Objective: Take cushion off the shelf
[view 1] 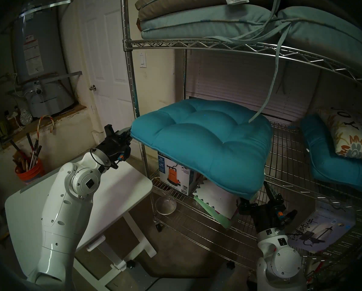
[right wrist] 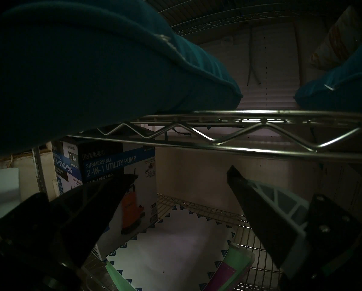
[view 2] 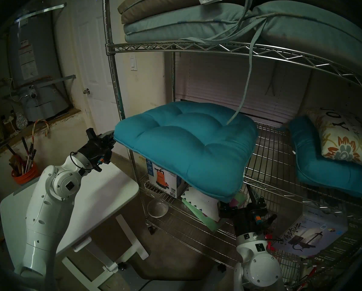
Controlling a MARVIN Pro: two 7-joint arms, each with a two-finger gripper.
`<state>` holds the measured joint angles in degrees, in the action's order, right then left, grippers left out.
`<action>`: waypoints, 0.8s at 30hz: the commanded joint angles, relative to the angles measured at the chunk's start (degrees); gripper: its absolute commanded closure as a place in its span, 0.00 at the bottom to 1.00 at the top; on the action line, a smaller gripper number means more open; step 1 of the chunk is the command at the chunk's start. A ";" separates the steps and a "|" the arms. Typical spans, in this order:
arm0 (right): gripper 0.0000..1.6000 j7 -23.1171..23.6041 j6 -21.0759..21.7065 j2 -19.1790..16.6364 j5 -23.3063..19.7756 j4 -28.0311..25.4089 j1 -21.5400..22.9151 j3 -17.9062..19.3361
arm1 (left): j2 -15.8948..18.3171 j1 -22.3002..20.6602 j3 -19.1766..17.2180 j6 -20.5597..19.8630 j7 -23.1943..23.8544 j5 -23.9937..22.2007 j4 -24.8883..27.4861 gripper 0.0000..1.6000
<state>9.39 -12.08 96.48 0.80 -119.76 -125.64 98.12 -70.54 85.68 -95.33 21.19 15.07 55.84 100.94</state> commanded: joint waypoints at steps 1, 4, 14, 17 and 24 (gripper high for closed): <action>0.00 0.08 -0.22 -0.09 0.04 -1.25 0.10 -0.05 | -0.47 -1.06 -0.23 0.10 -0.89 -0.31 1.31 1.00; 0.00 0.08 -0.22 -0.09 0.04 -1.25 0.10 -0.05 | -0.57 -1.06 -0.30 0.16 -0.87 -0.23 1.31 1.00; 0.00 -0.15 -0.54 -0.48 1.74 -1.30 -0.43 -0.12 | -0.72 -1.07 -0.41 0.27 -0.79 -0.16 1.31 1.00; 0.00 -1.02 -1.06 -0.42 4.41 -1.84 -1.28 -0.31 | -0.77 -1.08 -0.44 0.31 -0.76 -0.14 1.31 1.00; 0.00 -4.56 -3.90 0.54 11.66 -4.04 -4.82 -0.36 | -0.86 -1.09 -0.50 0.37 -0.69 -0.09 1.30 1.00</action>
<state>7.78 -12.93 96.15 7.30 -120.49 -127.42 98.03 -71.34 85.67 -95.67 21.34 14.98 55.93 100.94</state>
